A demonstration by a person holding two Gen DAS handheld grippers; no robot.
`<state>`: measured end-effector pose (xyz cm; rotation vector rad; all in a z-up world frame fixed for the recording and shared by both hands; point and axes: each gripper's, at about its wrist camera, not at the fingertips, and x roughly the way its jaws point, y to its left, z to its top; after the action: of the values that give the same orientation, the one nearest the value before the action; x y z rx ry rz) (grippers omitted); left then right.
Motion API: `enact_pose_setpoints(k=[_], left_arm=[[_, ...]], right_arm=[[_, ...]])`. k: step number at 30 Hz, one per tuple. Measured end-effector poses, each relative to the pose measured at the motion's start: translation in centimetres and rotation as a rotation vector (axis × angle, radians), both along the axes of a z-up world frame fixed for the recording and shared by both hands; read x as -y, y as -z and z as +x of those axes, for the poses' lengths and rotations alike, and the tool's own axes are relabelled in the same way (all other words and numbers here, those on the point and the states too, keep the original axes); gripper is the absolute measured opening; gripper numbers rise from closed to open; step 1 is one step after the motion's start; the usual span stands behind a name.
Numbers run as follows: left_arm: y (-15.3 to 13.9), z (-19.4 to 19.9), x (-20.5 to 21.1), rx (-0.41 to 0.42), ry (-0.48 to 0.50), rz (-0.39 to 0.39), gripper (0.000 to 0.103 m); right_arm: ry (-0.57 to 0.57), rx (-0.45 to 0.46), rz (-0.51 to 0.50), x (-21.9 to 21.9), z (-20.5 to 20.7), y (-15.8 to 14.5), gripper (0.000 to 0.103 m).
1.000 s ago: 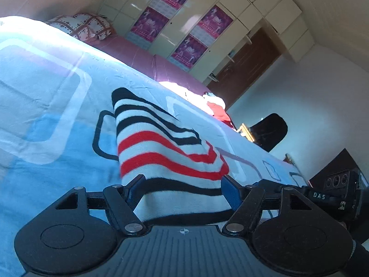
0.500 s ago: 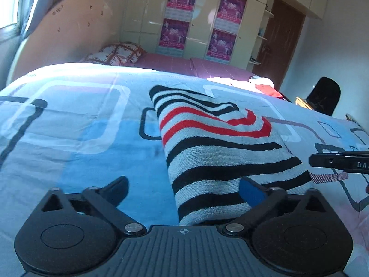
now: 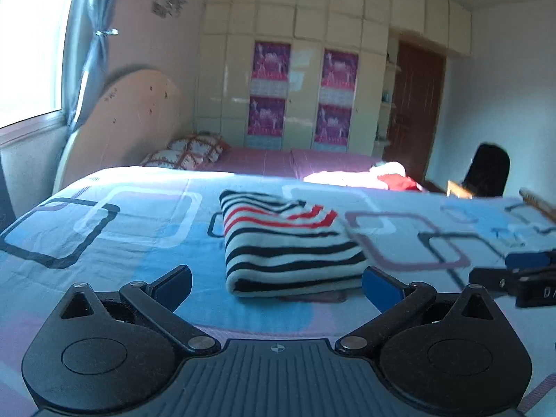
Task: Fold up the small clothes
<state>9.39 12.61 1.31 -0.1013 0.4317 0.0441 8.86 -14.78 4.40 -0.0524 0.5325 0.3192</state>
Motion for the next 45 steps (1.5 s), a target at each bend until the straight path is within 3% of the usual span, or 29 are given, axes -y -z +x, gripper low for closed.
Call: enact_pose_setpoints(k=[5,12,26,45], left_arm=[[-1.2,-6.0,1.7,-0.007,-0.010,0.014,0.103],[-2.9,-10.1,3.4,0.005,0.018,0.014,0.103],[-4.1,-13.1,4.8,0.035,0.012,0.021,0.103],[-4.2,-13.5,4.5,0.044,0.005,0.017,0.103]], right_arm=[[-0.017,0.022,0.003,0.7,-5.5,-0.8,0.092],[-0.004,0.080,-0.007,1.7,-10.1,-2.4,0.092],[-0.011,0.100,0.026,2.2,-11.2,-3.3,0.092],[-0.015,0.112,0.022,1.7,-11.8,-3.5,0.092]])
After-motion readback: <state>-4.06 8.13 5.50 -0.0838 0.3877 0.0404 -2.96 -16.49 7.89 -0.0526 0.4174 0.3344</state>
